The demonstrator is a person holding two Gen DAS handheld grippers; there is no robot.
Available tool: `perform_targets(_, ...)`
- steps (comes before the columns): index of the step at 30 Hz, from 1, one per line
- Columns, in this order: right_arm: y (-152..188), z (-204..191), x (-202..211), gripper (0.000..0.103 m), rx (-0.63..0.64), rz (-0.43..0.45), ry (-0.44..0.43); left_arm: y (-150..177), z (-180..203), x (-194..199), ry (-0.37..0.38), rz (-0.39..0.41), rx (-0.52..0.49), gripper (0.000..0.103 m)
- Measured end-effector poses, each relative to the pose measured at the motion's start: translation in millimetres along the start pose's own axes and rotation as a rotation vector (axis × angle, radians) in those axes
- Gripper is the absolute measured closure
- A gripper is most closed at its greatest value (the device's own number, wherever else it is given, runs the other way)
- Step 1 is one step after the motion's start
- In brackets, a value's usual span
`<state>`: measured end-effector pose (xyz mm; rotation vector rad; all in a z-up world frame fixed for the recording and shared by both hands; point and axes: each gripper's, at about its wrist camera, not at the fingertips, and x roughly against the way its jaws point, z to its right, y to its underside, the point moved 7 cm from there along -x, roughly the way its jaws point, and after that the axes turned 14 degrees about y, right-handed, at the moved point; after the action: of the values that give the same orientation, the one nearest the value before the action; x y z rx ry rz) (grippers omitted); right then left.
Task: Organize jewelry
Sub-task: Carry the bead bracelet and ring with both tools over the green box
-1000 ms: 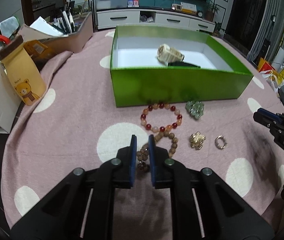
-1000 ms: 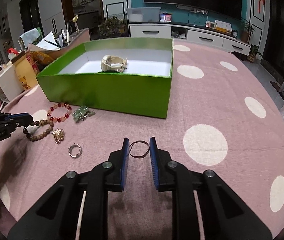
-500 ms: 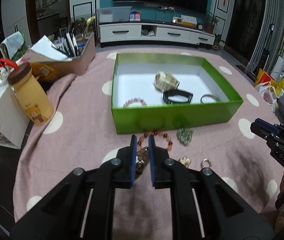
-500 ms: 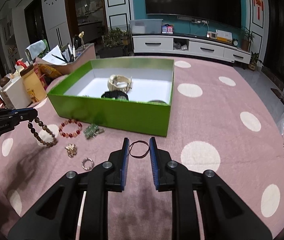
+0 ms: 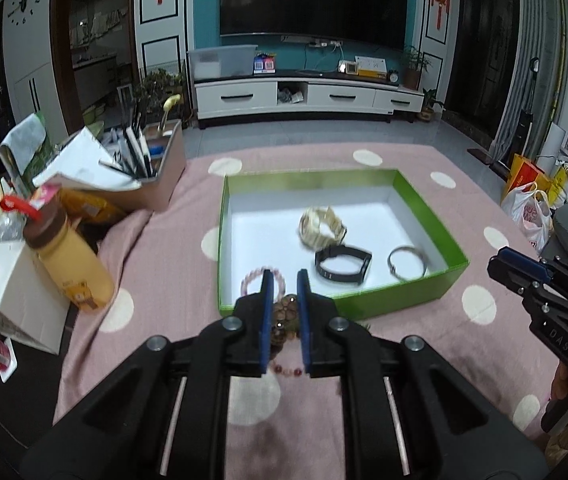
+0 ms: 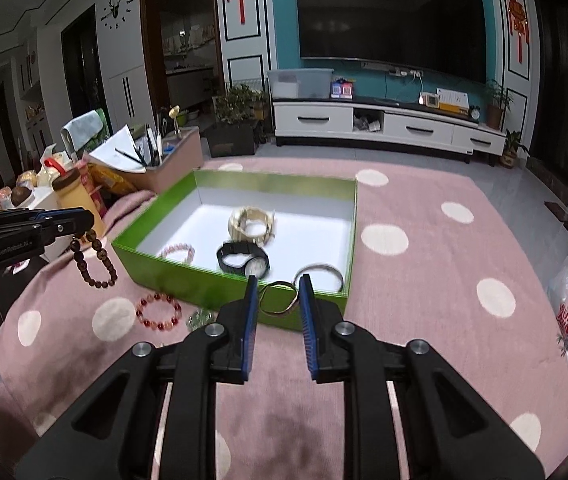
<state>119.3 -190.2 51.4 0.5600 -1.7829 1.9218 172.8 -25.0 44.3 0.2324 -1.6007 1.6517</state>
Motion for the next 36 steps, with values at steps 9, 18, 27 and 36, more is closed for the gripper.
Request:
perform_targets(9, -40.9, -2.5, -9.3, 0.083, 0.002, 0.045, -0.006, -44.5, -6.1, -10.6, -0.008, 0.033, 0.008, 0.092)
perform_targets(18, -59.9, -6.1, -35.3, 0.083, 0.001, 0.029, -0.015, -68.2, -18.8, -47.1, -0.023, 0.003, 0.03, 0.092)
perform_targets(27, -55.7, -10.9, -70.4, 0.083, 0.004, -0.043, -0.016, -55.5, -23.1, -99.3, -0.039, -0.09, 0.035, 0.092)
perform_targets(36, -42.3, -14.6, -102.7, 0.083, 0.006, -0.117, -0.013, -39.4, -27.6, -131.7, -0.052, -0.164, 0.031, 0.092)
